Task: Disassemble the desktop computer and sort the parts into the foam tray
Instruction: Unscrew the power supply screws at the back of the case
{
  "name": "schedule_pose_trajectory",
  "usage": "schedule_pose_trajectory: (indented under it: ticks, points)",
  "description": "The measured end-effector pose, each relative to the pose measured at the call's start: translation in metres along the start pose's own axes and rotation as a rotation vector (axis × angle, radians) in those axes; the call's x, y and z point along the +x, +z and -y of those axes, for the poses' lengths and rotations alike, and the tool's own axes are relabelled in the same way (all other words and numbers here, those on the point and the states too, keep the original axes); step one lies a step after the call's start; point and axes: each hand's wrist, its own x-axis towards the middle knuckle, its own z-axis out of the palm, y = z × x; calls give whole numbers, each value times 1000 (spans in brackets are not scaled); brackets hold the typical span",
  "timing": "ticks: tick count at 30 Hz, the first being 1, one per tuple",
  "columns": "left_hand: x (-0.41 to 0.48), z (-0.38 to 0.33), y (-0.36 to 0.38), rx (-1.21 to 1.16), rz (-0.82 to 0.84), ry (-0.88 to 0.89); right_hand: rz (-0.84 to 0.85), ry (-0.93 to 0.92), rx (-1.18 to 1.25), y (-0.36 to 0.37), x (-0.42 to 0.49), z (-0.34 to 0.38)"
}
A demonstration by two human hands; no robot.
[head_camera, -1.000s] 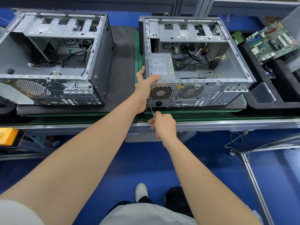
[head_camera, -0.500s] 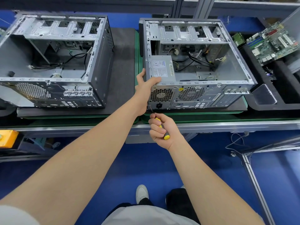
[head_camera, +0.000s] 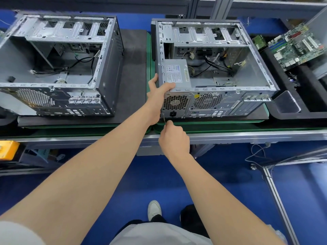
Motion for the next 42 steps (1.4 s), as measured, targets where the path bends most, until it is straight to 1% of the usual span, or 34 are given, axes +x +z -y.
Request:
schedule_pose_trajectory:
  ticks: [3, 5, 6, 9, 10, 11, 13, 14, 16, 18, 20, 22, 23, 25, 26, 28, 29, 32, 34, 36, 39, 42]
  points:
    - [-2, -1, -3, 14, 21, 2, -22, 9, 54, 1, -1, -1]
    - [-6, 4, -10, -26, 59, 9, -36, 11, 98, -1, -1, -3]
    - [-7, 10, -18, -64, 47, 3, -38, 12, 117, -3, -2, -2]
    - [-14, 36, -39, -136, -162, -97, -18, 35, 180, -4, -3, -1]
    - [-16, 46, -43, -88, -215, -150, -14, 52, 209, -4, -3, -1]
    - [-17, 55, -45, 17, -246, -192, -11, 72, 247, -4, -3, -1]
    - [-21, 68, -44, 182, -204, -211, 3, 101, 327, -5, -3, -2]
    - [-24, 70, -41, 197, -165, -229, 13, 109, 355, -7, -3, -2]
    - [-29, 70, -35, 152, -136, -296, 36, 136, 407, -9, -1, -2]
    - [-30, 68, -29, 79, -124, -348, 66, 200, 477, -12, 0, -1]
    - [-28, 67, -23, -16, -141, -351, 105, 266, 537, -14, 1, 0]
    - [-25, 68, -20, -63, -170, -350, 184, 359, 644, -16, 2, 1]
    - [-25, 68, -18, -70, -182, -350, 249, 443, 777, -17, 2, 1]
    - [-26, 67, -18, -53, -202, -352, 433, 610, 1149, -19, 1, -3]
    - [-26, 68, -18, -50, -202, -351, 539, 641, 1300, -21, -1, -7]
    - [-27, 68, -19, -82, -185, -344, 708, 609, 1502, -21, -6, -15]
    - [-27, 68, -19, -101, -180, -341, 751, 588, 1573, -21, -8, -18]
    - [-27, 71, -20, -134, -186, -335, 778, 570, 1684, -20, -9, -21]
    - [-25, 73, -20, -143, -181, -319, 740, 567, 1662, -18, -8, -18]
    - [-24, 76, -20, -140, -175, -301, 669, 576, 1553, -15, -6, -15]
    - [-21, 79, -20, -135, -164, -280, 534, 561, 1205, -15, -5, -10]
    - [-21, 78, -18, -115, -164, -293, 359, 393, 773, -16, -7, -2]
